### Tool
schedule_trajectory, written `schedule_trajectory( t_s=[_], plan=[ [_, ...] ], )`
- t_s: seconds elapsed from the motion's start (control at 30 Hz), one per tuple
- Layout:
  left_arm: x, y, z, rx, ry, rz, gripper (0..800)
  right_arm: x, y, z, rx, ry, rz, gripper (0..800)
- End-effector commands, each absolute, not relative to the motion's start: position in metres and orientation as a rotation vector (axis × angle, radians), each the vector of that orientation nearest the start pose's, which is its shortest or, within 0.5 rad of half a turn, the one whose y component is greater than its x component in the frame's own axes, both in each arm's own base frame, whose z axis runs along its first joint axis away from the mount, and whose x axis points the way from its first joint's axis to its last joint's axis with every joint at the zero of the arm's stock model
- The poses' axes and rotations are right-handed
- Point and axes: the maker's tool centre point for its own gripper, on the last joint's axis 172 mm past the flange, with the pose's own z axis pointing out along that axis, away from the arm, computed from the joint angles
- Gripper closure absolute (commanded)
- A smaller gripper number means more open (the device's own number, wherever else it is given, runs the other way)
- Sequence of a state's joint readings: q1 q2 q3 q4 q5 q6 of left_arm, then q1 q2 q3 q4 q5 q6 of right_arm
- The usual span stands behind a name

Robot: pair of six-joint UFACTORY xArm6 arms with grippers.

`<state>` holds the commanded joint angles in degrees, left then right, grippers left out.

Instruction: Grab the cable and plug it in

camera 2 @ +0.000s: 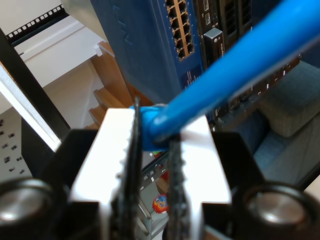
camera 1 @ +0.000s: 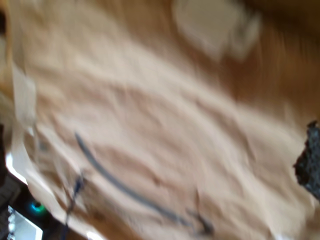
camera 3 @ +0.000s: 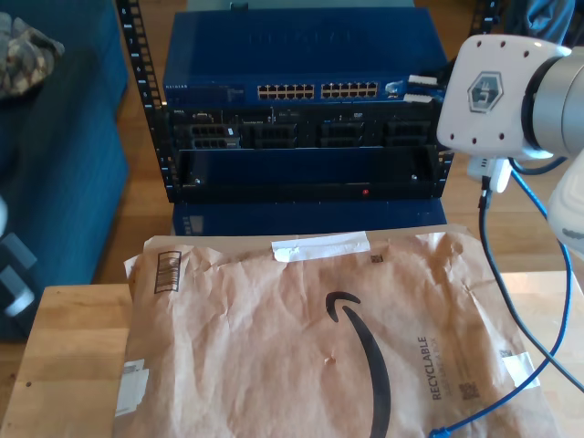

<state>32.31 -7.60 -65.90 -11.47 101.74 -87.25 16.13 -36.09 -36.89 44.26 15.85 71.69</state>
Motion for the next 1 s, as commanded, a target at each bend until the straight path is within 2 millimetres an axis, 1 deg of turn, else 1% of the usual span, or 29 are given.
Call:
schedule_trajectory(
  t_s=[0.07,0.13,0.2,0.3,0.37,0.43,0.47,0.5,0.57,0.6,0.7,0.73,0.8,0.83,0.9,0.93,1.0],
  plan=[
    [0.263,0.132,0.247,1.528,2.625,-0.896,0,0.472,0.138,0.412,-1.448,1.504,-0.323,799],
    [0.235,0.146,0.229,1.522,2.565,-0.951,0,0.472,0.137,0.411,-1.449,1.505,-0.322,799],
    [0.213,0.164,0.217,1.526,2.519,-0.937,0,0.472,0.138,0.409,-1.452,1.507,-0.320,799],
    [0.168,0.189,0.202,1.556,2.491,-0.935,0,0.472,0.139,0.410,-1.451,1.505,-0.319,799],
    [0.136,0.196,0.191,1.566,2.460,-0.966,0,0.472,0.139,0.410,-1.451,1.505,-0.319,799],
    [0.111,0.204,0.180,1.589,2.432,-0.949,0,0.472,0.139,0.409,-1.452,1.506,-0.318,799],
    [0.097,0.207,0.174,1.610,2.422,-0.927,0,0.471,0.138,0.404,-1.456,1.513,-0.316,799],
    [0.086,0.207,0.168,1.624,2.411,-0.910,0,0.469,0.138,0.396,-1.463,1.523,-0.310,799],
    [0.069,0.203,0.159,1.646,2.378,-0.888,0,0.468,0.137,0.391,-1.467,1.530,-0.308,799],
    [0.061,0.200,0.157,1.641,2.357,-0.891,0,0.468,0.137,0.390,-1.468,1.532,-0.309,799],
    [0.038,0.203,0.160,1.634,2.305,-0.830,0,0.468,0.137,0.390,-1.468,1.532,-0.309,799],
    [0.030,0.201,0.157,1.630,2.283,-0.826,0,0.468,0.136,0.389,-1.469,1.533,-0.308,799],
    [0.019,0.190,0.153,1.627,2.238,-0.816,0,0.467,0.136,0.388,-1.467,1.534,-0.308,799],
    [0.017,0.189,0.155,1.642,2.237,-0.790,0,0.467,0.136,0.387,-1.468,1.536,-0.307,799],
    [0.014,0.179,0.155,1.656,2.227,-0.782,0,0.466,0.136,0.384,-1.469,1.540,-0.304,799],
    [0.010,0.172,0.153,1.667,2.218,-0.795,0,0.465,0.135,0.381,-1.472,1.544,-0.304,799],
    [-0.008,0.154,0.144,1.699,2.213,-0.862,0,0.464,0.134,0.379,-1.474,1.546,-0.303,799]
  ],
)
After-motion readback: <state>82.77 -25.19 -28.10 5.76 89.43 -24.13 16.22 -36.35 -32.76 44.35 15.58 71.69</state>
